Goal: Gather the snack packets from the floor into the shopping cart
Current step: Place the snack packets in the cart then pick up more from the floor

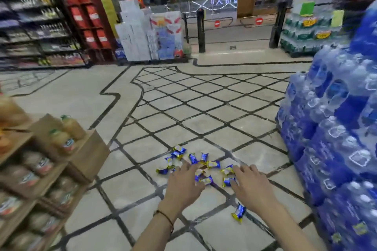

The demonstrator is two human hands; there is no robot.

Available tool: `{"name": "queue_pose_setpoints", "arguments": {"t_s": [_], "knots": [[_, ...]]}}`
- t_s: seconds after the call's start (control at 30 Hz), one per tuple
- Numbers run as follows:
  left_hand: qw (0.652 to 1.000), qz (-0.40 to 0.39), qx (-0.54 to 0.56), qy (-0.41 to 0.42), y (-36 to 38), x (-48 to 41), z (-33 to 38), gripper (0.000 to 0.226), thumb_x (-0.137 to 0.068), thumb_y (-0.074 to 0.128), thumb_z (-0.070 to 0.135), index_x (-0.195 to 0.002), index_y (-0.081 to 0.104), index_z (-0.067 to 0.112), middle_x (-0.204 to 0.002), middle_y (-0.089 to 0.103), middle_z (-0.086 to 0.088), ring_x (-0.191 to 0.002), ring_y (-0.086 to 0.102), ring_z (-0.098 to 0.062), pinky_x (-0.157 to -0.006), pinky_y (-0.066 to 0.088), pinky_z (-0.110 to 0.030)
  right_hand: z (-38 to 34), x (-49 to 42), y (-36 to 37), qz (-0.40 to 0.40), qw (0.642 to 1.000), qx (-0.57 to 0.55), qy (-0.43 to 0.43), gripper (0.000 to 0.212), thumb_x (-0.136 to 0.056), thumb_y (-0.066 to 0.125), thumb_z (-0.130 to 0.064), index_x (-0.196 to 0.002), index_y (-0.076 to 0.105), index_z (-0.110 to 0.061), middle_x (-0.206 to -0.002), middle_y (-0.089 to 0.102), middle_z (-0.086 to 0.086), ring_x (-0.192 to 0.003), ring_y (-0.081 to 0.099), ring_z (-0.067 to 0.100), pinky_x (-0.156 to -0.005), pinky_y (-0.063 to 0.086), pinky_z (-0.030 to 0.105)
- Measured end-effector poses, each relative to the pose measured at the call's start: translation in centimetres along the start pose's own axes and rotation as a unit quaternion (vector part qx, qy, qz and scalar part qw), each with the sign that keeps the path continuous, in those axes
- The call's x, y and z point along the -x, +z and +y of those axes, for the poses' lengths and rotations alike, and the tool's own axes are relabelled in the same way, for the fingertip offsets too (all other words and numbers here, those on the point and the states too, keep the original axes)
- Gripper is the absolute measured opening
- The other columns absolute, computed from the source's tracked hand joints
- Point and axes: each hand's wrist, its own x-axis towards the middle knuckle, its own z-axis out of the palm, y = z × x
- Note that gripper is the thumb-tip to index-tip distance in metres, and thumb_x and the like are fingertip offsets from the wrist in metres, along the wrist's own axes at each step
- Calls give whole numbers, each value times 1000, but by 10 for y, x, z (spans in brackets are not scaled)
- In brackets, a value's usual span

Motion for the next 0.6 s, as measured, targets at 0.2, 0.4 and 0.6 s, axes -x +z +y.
{"name": "queue_pose_setpoints", "arguments": {"t_s": [0.2,0.4,0.6], "knots": [[999,-34,21,-35,12,-88,-67,51,-90,51,50,-134,45,25,-129,49,-2,-120,48,-29,-92,44,-41,-32,-110,29,-18,999,3,-27,41,-98,35,-45,-129,47,-22,-125,54,1,-117,47,28,-90,46,42],[996,-75,-8,-41,4,-188,-140,51,-91,50,49,-134,42,23,-128,50,-4,-121,48,-30,-93,41,-42,-73,-229,42,-53,998,-3,-17,44,-98,35,-44,-134,45,-22,-128,53,2,-120,46,28,-92,45,42],[994,-104,-30,-22,3,-285,-185,56,-90,50,50,-137,40,21,-130,48,-5,-121,48,-31,-98,43,-48,-88,-314,53,-48,999,-15,-2,42,-97,35,-43,-133,46,-22,-123,54,2,-118,47,27,-85,44,41]]}}
